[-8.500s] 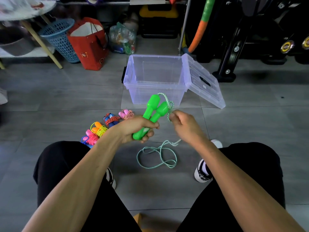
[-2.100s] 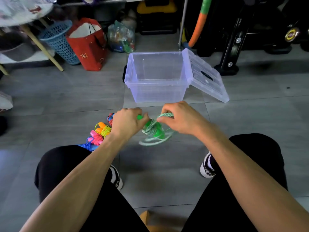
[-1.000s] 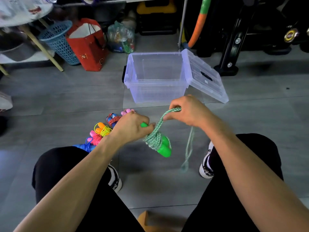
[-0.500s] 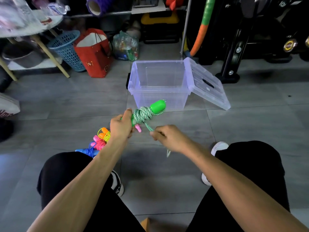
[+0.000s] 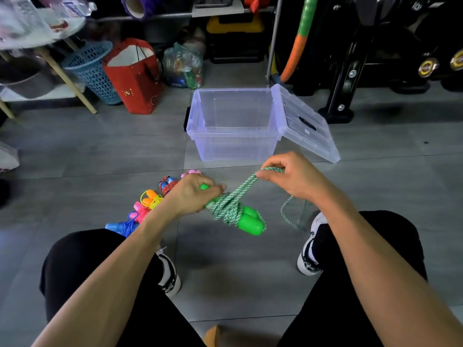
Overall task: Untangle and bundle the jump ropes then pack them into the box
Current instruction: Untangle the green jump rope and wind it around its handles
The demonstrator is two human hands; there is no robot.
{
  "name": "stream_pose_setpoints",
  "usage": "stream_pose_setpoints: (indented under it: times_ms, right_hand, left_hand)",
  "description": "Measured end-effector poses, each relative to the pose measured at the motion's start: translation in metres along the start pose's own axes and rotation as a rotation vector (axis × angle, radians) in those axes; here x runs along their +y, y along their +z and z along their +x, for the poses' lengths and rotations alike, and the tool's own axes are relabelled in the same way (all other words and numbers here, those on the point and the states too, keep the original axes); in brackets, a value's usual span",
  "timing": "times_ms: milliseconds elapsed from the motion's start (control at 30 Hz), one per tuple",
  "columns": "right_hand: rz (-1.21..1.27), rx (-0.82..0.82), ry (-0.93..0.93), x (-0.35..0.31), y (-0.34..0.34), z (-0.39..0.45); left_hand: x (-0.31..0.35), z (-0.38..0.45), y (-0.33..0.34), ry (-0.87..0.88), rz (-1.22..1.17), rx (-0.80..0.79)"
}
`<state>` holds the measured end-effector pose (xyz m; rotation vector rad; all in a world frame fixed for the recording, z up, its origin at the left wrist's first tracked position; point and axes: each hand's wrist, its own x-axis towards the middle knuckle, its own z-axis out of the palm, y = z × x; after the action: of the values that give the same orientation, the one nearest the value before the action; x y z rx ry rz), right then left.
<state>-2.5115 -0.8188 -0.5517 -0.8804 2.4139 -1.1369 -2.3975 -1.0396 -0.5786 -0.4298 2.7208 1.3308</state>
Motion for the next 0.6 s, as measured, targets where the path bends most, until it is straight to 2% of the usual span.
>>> stream_pose_setpoints:
  times_ms: [100,233,367,500,567,600]
  right_hand:
    - [0.099,-0.006,0.032,0.010,0.009,0.003]
    - [0.203,-0.040,0.037,0.022,0.027,0.001]
    - [0.086,-0.104,0.059,0.019,0.046,-0.011]
    - [-0.150,-0.255,0.024,0.011,0.058,-0.023]
    - [-0.285,-0.302,0.003,0.007,0.058,-0.026]
    - [-0.304,-0.306,-0.016,0.003,0.056,-0.028]
  left_hand:
    - [0.012,-0.006,-0.003,-0.073,-0.245,-0.012]
    - [0.016,-0.003,-0.005,-0.244,-0.664,0.112]
    - [0.012,0.000,0.008,-0.428,-0.879,0.168]
    - [0.011,0.005,0.021,-0.603,-0.831,0.280]
    - [0.009,0.007,0.021,-0.554,-0.579,0.395]
    - [0.006,0.008,0.022,-0.474,-0.401,0.465]
